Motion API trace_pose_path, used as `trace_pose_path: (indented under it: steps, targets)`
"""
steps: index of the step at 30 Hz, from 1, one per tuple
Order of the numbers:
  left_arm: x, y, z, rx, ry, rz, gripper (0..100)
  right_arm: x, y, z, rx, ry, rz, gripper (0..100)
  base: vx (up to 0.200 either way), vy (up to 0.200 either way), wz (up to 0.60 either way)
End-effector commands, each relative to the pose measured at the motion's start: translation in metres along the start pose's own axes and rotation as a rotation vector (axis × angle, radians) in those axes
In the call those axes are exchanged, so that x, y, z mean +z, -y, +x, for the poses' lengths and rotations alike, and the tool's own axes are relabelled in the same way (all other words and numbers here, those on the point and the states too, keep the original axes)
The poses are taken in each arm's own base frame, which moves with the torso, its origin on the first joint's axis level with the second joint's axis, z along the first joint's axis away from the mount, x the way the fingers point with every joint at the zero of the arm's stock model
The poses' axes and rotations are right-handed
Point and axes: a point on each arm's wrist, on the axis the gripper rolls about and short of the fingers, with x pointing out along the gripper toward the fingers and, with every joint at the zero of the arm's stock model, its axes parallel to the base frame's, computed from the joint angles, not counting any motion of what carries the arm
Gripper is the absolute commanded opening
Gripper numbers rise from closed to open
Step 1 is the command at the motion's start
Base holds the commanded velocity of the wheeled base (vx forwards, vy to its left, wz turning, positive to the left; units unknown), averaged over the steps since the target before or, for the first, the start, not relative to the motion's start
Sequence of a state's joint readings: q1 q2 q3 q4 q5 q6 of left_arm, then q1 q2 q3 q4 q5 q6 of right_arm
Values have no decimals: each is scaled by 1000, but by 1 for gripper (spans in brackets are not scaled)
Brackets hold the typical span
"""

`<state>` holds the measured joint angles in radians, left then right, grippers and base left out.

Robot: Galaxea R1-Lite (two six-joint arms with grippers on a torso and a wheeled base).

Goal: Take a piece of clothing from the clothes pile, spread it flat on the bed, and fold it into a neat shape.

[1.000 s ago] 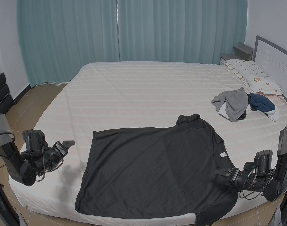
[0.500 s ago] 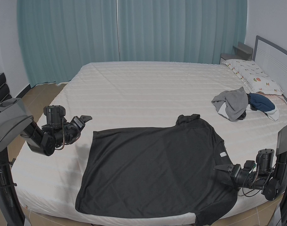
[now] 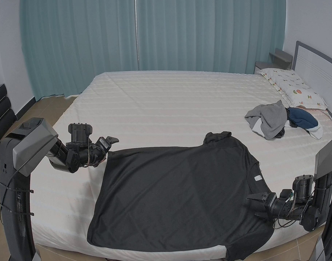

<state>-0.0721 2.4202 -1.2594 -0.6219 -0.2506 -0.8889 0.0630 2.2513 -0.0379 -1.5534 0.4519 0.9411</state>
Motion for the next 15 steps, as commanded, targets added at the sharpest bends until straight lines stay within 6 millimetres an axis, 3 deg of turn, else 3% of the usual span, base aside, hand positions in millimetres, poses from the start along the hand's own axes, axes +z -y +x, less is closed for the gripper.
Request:
trace_pose_path:
  steps: [1, 15]
  targets:
    - [1, -7, 3, 4, -8, -5, 100, -1, 1, 2, -1, -4, -1, 100, 0, 0, 0]
    - [7, -14, 33, -15, 23, 6, 100, -1, 1, 3, 0, -8, -4, 100, 0, 0, 0]
